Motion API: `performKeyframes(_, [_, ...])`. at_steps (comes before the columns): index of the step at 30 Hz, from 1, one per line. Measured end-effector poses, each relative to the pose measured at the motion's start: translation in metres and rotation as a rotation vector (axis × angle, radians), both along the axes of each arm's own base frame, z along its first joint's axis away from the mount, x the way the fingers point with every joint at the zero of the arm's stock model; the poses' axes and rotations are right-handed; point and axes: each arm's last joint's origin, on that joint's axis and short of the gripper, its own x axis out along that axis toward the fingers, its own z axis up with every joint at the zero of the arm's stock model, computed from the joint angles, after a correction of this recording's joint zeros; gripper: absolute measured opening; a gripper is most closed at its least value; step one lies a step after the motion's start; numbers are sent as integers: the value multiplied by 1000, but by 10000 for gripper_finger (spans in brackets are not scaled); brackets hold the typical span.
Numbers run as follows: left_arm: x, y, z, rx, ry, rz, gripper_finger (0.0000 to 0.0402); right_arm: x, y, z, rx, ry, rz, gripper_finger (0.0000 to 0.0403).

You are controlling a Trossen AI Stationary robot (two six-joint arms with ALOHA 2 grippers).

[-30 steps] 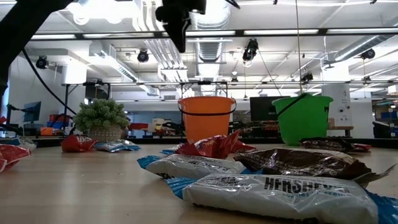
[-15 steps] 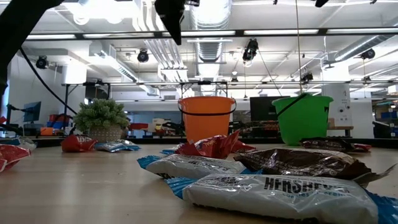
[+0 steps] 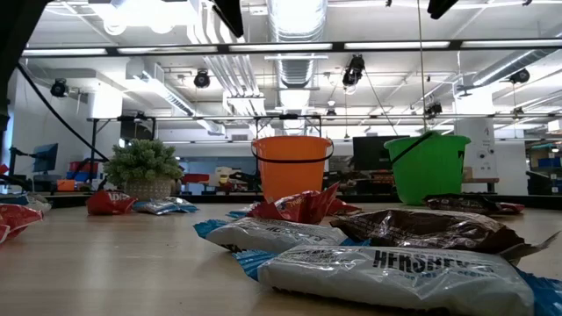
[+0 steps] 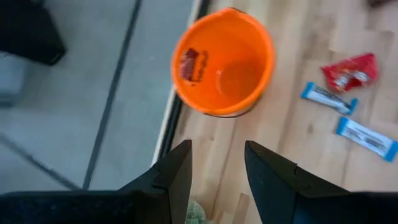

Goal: Organize candy in baskets
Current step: Put the brown chocolate into the green bucket

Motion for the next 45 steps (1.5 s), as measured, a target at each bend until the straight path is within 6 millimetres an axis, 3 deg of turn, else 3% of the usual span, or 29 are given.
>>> performKeyframes(7, [-14,-2,11,-3,-63,56,129,0,-1,1,-63,-4,12,124])
performKeyframes(14, [-19,5,13,-150,-137,95,129,2,-8,0,-25,81,106,119])
performKeyframes(31, [-23,7,16,-76,-108,76,129,5,-29,-2,-11,128,79,118])
performKeyframes(38, [-30,3,22,-74,-110,10,129,13,-42,-11,46,187,71,118])
performKeyframes(45, [-47,-2,34,-55,-146,-10,130,24,-44,-12,199,103,94,133])
